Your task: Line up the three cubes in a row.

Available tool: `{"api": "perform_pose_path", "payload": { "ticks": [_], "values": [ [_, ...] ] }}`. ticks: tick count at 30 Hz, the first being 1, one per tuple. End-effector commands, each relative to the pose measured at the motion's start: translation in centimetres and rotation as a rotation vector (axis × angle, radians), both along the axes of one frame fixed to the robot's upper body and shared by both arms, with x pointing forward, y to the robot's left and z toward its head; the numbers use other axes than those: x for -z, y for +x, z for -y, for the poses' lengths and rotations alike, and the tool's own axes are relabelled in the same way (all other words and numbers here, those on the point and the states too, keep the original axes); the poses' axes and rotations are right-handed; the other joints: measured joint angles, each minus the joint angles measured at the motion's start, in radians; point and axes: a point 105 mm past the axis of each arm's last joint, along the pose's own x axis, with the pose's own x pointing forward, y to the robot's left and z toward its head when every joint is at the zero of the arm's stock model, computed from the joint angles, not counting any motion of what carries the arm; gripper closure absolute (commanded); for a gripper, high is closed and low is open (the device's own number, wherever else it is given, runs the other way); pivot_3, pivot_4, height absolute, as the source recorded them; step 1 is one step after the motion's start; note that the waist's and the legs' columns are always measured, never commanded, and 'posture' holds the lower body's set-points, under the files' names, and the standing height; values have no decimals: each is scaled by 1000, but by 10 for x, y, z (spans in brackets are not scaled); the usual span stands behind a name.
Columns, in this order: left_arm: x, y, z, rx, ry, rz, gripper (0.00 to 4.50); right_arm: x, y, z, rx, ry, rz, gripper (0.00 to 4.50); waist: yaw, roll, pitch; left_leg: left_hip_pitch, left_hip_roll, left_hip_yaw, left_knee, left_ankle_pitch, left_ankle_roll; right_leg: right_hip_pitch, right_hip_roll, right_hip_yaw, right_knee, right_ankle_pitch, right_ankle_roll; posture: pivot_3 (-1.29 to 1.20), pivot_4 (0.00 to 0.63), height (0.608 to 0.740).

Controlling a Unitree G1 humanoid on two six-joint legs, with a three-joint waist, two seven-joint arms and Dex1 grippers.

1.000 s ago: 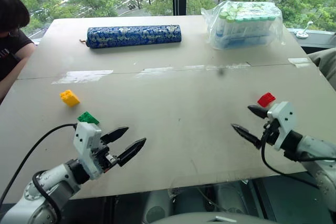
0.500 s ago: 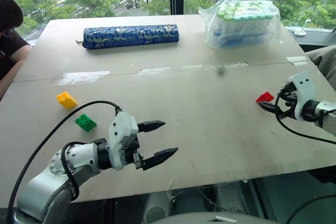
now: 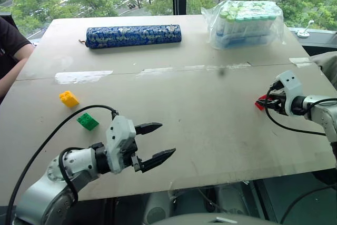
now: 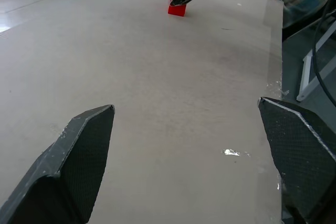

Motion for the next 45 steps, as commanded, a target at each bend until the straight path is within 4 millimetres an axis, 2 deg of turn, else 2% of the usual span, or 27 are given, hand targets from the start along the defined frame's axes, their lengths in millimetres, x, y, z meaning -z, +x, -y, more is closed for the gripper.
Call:
{"api": "perform_pose_path", "payload": {
  "ticks": [1,6,9,13,15,27,36,38,39,41,43,45],
  "values": [
    [-11,-7,1,8,8,39,0,-40,-9,-63,-385,14,164,3187,-9,0,0,0,1,0,0,0,0,0,1,1,0,0,0,0,150,740],
    [-10,-12,-2,-10,17,29,0,-39,7,-124,-661,-45,176,3187,-26,0,0,1,3,0,1,0,0,0,4,2,1,0,0,0,150,740],
    [-10,-13,-4,-19,23,27,0,-32,15,-145,-769,-114,169,3187,-19,0,0,0,2,-1,1,0,0,-1,4,1,1,0,0,0,150,740],
    [-11,-14,-7,-38,30,30,0,-20,24,-156,-853,-201,171,3187,-9,0,0,-1,-1,-1,1,0,-1,0,2,3,0,2,-5,0,150,740],
    [-11,-15,-9,-54,31,30,0,-21,29,-162,-875,-209,178,3187,-10,0,0,-1,-1,0,1,0,-1,0,2,5,0,3,-4,0,150,740],
    [-9,-26,-17,-107,37,21,0,-24,27,-184,-974,-173,179,3187,-27,1,1,1,1,0,1,1,-2,-1,4,5,2,2,-4,0,150,740],
    [-12,-24,-27,-150,55,34,0,-19,30,-197,-1000,-171,147,3187,-28,1,1,1,1,0,0,1,-2,-1,4,6,2,2,-4,0,150,740],
    [-14,-25,-30,-160,57,38,0,-16,31,-199,-1005,-168,129,2143,-28,1,1,1,1,0,0,1,-2,-2,4,6,2,2,-4,0,150,740],
    [-15,-25,-31,-161,56,39,0,-14,32,-199,-1010,-174,133,1868,-28,1,1,1,1,0,0,1,-2,-2,4,6,2,2,-4,0,150,740],
    [-16,-26,-31,-162,57,40,0,-13,33,-199,-1020,-184,140,866,-28,1,1,1,1,0,0,1,-2,-2,4,6,2,2,-4,0,150,740],
    [-17,-28,-31,-167,55,39,0,-14,34,-198,-1017,-183,155,65,-28,1,1,0,1,0,0,1,-3,-2,4,6,1,2,-4,0,150,740],
    [-16,-29,-33,-177,56,37,0,-20,31,-196,-1031,-175,177,65,-28,1,1,0,1,0,0,1,-3,-2,4,6,1,2,-4,0,150,740]
  ]
}}
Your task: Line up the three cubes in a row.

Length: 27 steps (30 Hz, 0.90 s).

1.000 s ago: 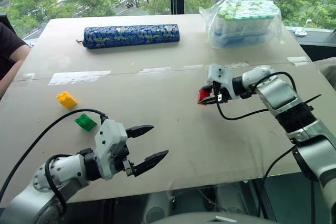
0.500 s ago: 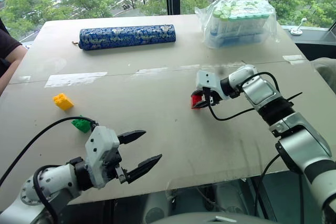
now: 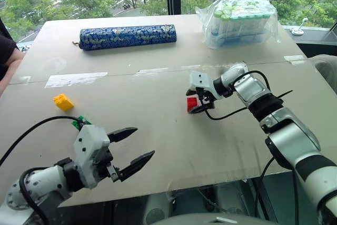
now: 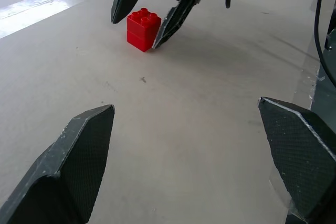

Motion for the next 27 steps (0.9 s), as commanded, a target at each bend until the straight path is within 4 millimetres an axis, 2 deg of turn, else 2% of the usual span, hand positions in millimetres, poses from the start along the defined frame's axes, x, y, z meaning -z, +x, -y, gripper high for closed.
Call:
{"api": "perform_pose_path", "payload": {
  "ticks": [1,4,6,10,12,15,20,22,27],
  "values": [
    [-10,-5,4,11,-5,43,0,-28,0,-1,-35,80,72,65,0,0,0,0,0,0,0,1,-2,0,0,0,0,0,0,0,150,740],
    [-10,3,-6,-91,-42,63,0,-49,-12,2,-71,217,100,65,2,0,0,0,0,0,0,1,-1,0,0,0,0,0,0,0,150,740],
    [-8,13,-23,-235,-64,90,0,-65,-30,7,-116,359,129,65,8,0,0,0,0,-1,-1,0,-1,0,0,0,-1,0,0,0,150,740],
    [3,30,-74,-577,-25,130,0,-91,-74,28,-135,633,159,65,18,-1,0,0,0,-1,-2,0,0,2,0,-1,0,0,0,0,150,740],
    [9,35,-95,-713,1,123,0,-94,-88,35,-100,677,136,65,18,0,0,0,0,-1,-1,-1,1,1,0,0,0,0,0,0,150,740],
    [10,42,-113,-814,28,139,0,-88,-106,46,-46,683,131,65,18,-1,-1,1,0,0,-1,-1,0,1,0,0,0,-2,4,0,150,740],
    [26,54,-135,-768,178,72,0,-77,-132,63,-20,666,108,65,29,-4,-2,2,1,-1,0,-3,-4,1,-2,-2,0,-2,4,0,150,740],
    [22,64,-146,-738,203,74,0,-72,-138,67,-19,639,102,65,28,-4,-3,1,1,0,0,-3,-4,0,-2,-1,0,-2,4,0,150,740],
    [24,79,-150,-570,273,7,0,-69,-142,69,11,618,110,65,28,-5,-3,1,1,0,-1,-4,-4,0,-4,-2,0,-3,4,0,150,740]
  ]
}}
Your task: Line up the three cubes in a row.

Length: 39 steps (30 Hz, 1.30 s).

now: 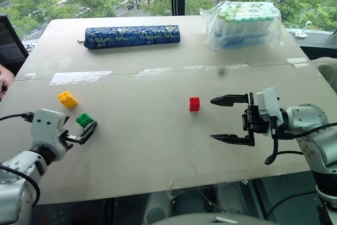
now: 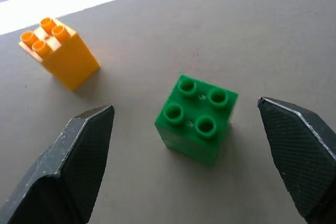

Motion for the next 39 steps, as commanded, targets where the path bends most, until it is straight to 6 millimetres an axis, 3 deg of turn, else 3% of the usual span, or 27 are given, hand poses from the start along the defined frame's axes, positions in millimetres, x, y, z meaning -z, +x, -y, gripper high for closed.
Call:
{"api": "perform_pose_path", "payload": {
  "ticks": [1,2,5,8,10,18,21,25,31,39],
  "values": [
    [2,8,2,121,33,-63,0,-9,-7,0,14,12,51,65,0,0,0,-1,0,0,0,0,0,-1,0,0,0,0,0,0,150,740],
    [5,9,2,145,22,-91,0,-9,-7,0,20,12,52,65,0,1,0,-1,0,0,-1,0,0,-1,-1,0,0,0,0,0,150,740],
    [13,9,0,195,26,-158,785,-10,-9,0,36,13,54,0,-1,1,0,-2,-1,1,-1,0,0,-2,-4,0,-1,2,-3,0,150,740],
    [15,12,-3,226,76,-158,2107,-10,-10,1,63,11,40,0,0,1,0,-2,-1,1,-2,0,0,-3,-6,0,-1,2,-4,0,150,740],
    [12,16,-1,247,64,-130,3215,-9,-10,2,72,6,37,0,1,1,1,-2,-1,1,-3,0,0,-3,-6,0,-1,2,-4,0,150,740],
    [-28,20,63,647,-43,-48,3187,-3,-9,7,164,41,21,0,4,0,0,-2,-2,0,-3,0,0,-2,-11,-4,-1,2,-3,0,150,740],
    [-27,42,98,854,-21,-98,3187,3,-7,14,209,23,-8,0,13,2,1,-2,-3,0,-3,0,0,-1,-9,-6,-1,1,-1,0,150,740],
    [-18,68,120,1019,15,-173,3187,5,-9,17,224,3,-5,0,21,2,1,-1,-3,1,0,3,5,2,-3,-5,0,0,1,0,150,740],
    [-9,97,132,1133,123,-217,3187,7,-15,19,272,-9,9,0,18,1,2,-3,-2,3,3,3,6,2,5,-3,0,1,1,0,150,740],
    [-1,103,136,1219,178,-261,3187,10,-20,19,322,-12,-5,0,18,1,2,-4,1,1,8,2,7,2,4,-2,1,0,1,0,150,740]
  ]
}}
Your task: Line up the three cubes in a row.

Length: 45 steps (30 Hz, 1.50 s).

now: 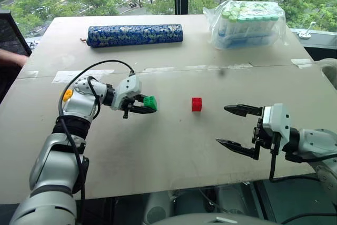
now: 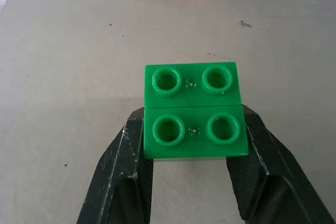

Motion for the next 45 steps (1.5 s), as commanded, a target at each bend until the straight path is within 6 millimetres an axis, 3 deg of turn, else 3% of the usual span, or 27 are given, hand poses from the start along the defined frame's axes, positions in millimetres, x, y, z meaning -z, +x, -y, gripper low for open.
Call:
{"api": "perform_pose_path", "payload": {
  "ticks": [1,17,19,24,29,33,37,42,45],
  "values": [
    [-6,3,-2,33,30,26,3187,-8,-3,3,24,-6,40,0,1,0,0,0,0,0,0,0,0,0,0,0,0,0,0,0,150,740],
    [1,13,0,23,70,40,3187,-4,-3,9,61,-13,26,0,8,-1,-1,1,0,-2,2,0,0,3,0,-1,1,0,0,0,150,740],
    [1,14,0,20,66,49,2154,-4,-3,9,62,-12,24,0,8,-1,-1,1,0,-3,2,0,1,3,0,-2,1,0,0,0,150,740],
    [-5,16,-1,-6,35,68,142,-4,-5,10,56,-12,17,0,8,-1,-1,1,0,-3,2,0,1,3,0,-2,1,0,0,0,150,740],
    [-32,2,-15,-42,-97,51,40,-5,-3,10,42,-6,13,0,-1,-1,-1,1,0,-3,2,0,0,3,0,-2,1,0,0,0,150,740],
    [-61,-28,-39,-195,-245,23,40,-5,1,6,8,9,11,0,-24,-1,0,1,1,-3,1,0,0,3,0,0,1,0,0,0,150,740],
    [-82,-39,-77,-552,-423,125,40,-6,10,0,-41,30,13,0,-36,-1,0,3,1,-4,1,0,0,4,-2,1,1,0,0,0,150,740],
    [-68,-36,-152,-1135,-357,334,40,-8,17,-8,-104,33,16,0,-20,0,0,5,1,-5,1,-1,0,5,-3,-2,1,0,0,0,150,740],
    [-64,-41,-172,-1371,-357,394,40,-8,21,-9,-124,26,17,0,-10,-1,0,4,0,-6,1,-1,0,5,-3,-3,0,0,0,0,150,740]
  ]
}}
